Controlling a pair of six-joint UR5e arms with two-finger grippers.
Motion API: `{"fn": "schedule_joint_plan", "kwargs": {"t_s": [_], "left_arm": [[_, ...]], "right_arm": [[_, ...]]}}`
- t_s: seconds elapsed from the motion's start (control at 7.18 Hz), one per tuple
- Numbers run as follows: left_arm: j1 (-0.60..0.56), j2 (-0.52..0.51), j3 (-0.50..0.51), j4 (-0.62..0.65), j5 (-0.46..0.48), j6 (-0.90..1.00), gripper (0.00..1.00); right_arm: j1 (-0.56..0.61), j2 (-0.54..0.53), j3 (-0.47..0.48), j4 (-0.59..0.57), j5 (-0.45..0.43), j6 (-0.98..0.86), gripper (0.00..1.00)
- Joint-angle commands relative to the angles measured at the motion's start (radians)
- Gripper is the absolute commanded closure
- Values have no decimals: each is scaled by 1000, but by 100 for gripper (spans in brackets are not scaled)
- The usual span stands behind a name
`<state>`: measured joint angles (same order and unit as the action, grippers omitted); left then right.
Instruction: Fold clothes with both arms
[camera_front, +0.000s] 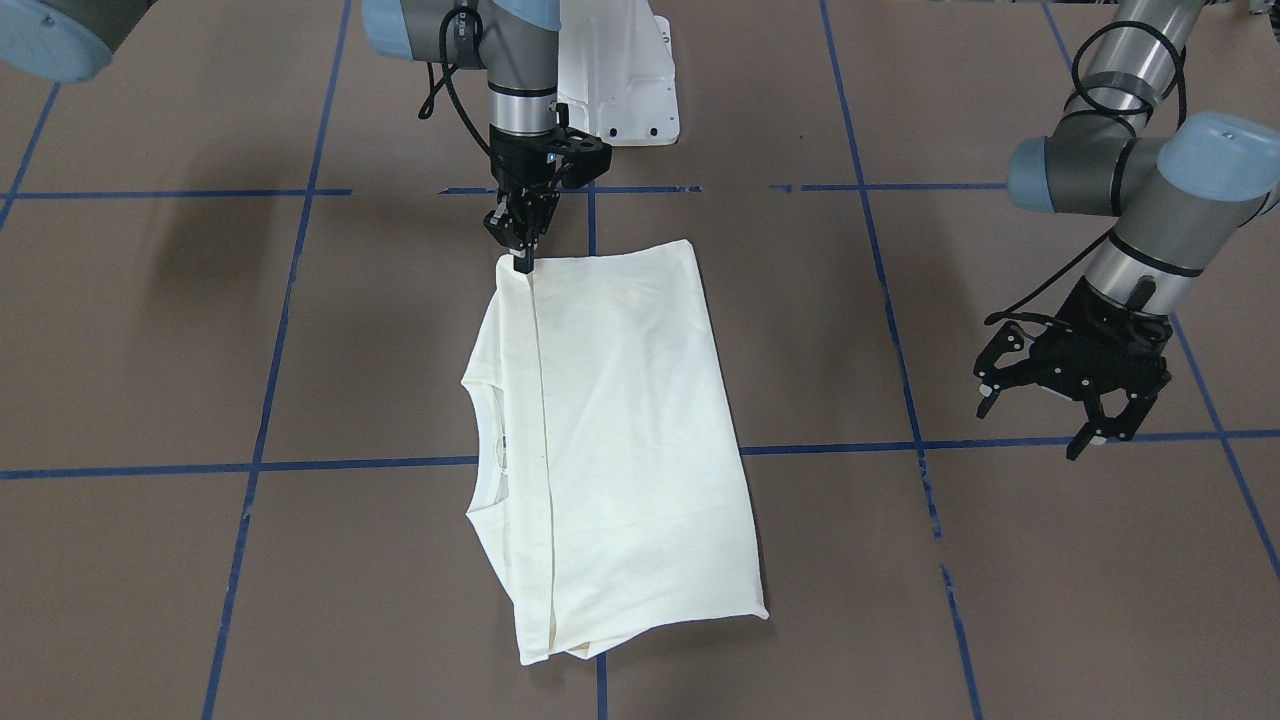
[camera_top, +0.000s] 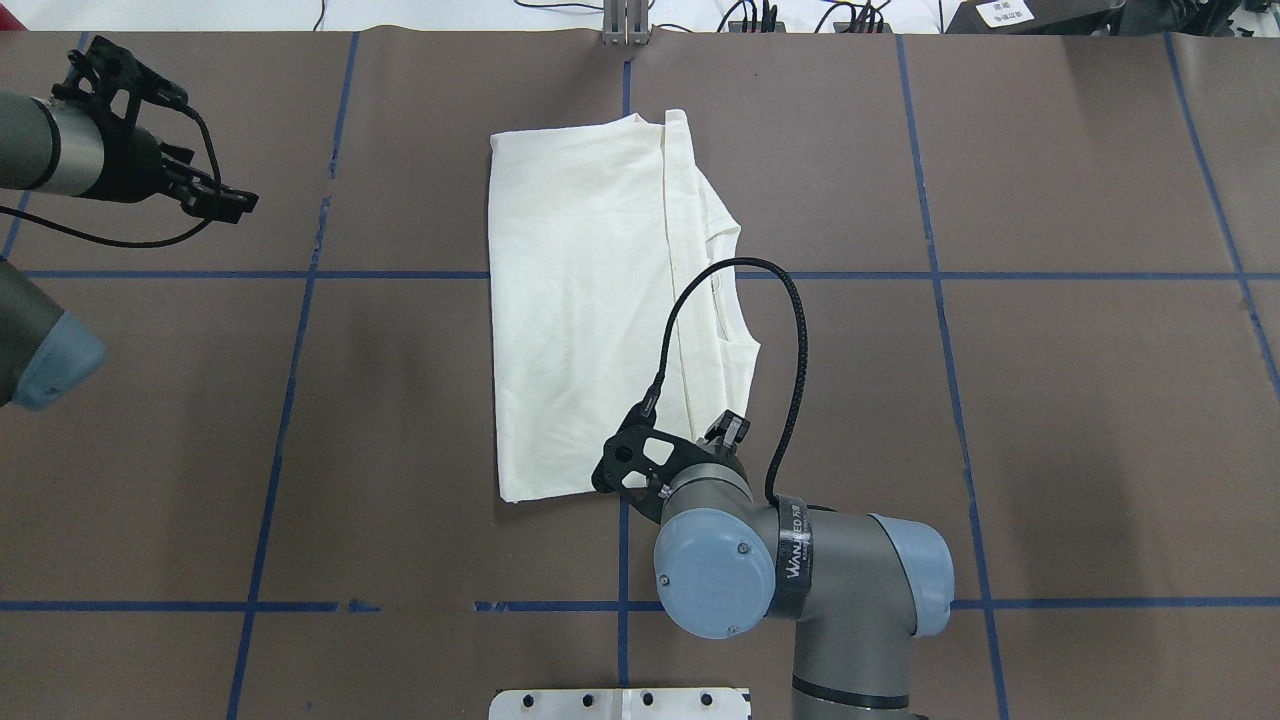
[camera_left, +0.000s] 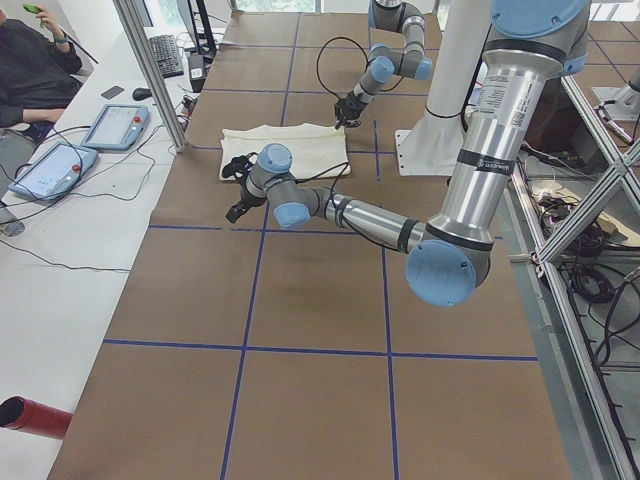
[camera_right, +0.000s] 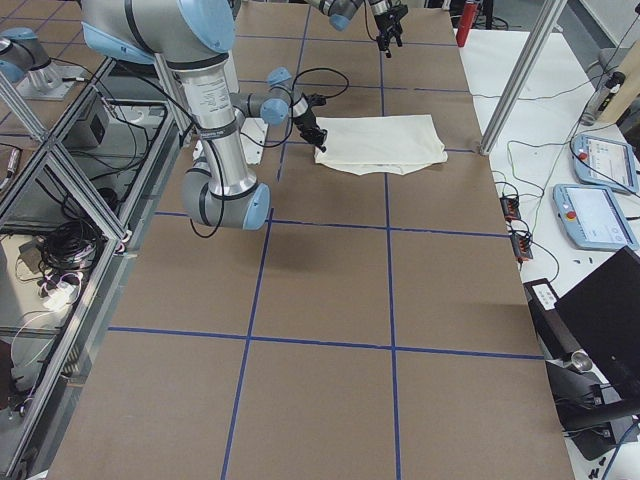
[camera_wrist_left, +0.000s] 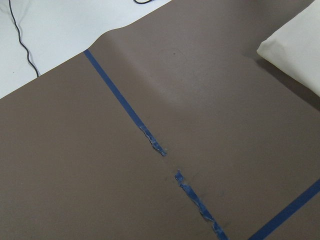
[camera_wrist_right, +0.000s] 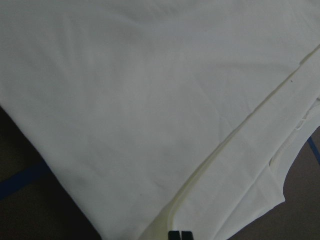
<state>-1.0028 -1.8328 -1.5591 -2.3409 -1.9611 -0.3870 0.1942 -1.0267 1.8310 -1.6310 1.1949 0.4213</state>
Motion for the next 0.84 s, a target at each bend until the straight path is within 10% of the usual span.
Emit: {"fn": "schedule_joint_plan", "kwargs": {"t_s": [0.0, 0.56, 0.7], "left_arm": [[1, -3, 1, -2, 1, -21, 0], [1, -2, 1, -2, 1, -18, 0], [1, -2, 1, -2, 1, -19, 0]], "right_arm": [[4, -91, 86, 5, 2, 25, 100], [-27, -147, 93, 10, 8, 281, 100], [-27, -147, 90, 10, 6, 283, 55]]}}
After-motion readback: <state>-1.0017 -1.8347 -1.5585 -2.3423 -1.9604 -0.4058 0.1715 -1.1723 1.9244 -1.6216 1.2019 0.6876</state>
